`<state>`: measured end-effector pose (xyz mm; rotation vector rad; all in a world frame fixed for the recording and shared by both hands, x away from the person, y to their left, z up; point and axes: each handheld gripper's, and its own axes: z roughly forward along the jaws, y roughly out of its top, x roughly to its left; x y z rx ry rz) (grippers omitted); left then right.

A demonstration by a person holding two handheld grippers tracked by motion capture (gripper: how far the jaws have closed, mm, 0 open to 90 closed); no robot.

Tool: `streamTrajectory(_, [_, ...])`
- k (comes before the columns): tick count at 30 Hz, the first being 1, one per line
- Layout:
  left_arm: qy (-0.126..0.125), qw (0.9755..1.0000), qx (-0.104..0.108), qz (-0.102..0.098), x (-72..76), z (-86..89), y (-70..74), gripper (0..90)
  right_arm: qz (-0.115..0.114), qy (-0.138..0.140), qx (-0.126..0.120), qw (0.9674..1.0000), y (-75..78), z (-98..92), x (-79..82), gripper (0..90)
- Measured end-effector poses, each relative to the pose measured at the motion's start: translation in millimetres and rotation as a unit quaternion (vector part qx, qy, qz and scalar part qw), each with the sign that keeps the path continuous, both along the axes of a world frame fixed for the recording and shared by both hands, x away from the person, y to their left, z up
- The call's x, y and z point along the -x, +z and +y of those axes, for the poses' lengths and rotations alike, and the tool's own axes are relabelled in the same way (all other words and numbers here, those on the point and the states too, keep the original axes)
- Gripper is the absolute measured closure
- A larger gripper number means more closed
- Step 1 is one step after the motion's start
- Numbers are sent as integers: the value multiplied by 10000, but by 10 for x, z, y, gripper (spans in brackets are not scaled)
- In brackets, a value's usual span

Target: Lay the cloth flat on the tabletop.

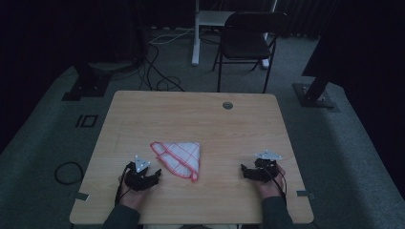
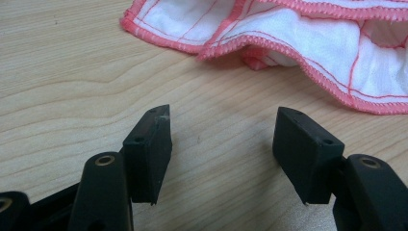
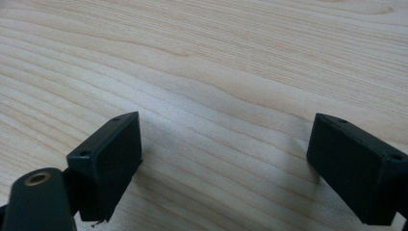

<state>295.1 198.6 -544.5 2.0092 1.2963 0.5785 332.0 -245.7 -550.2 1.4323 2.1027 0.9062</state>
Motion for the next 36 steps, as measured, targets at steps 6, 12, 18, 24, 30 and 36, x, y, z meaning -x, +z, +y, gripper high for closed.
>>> streamTrajectory(6, [-2,10000,-4,-4,0,-1,0,396,-1,-1,-2,10000,0,0,1,124])
streamTrajectory(12, [69,10000,12,-14,8,1,0,421,1,-18,-4,10000,0,3,5,125])
streamTrajectory(18, [68,9999,145,-10,5,51,3,489,-10,2,-13,10000,2,8,17,141])
streamTrajectory(24, [245,9988,414,68,-21,144,43,568,-20,33,-15,10000,2,10,22,145])
streamTrajectory(30, [205,9986,481,-90,-42,147,162,570,-33,50,-8,10000,1,12,26,146])
streamTrajectory(36, [137,9989,425,-118,-113,95,207,569,-23,63,-11,10000,2,20,43,146])
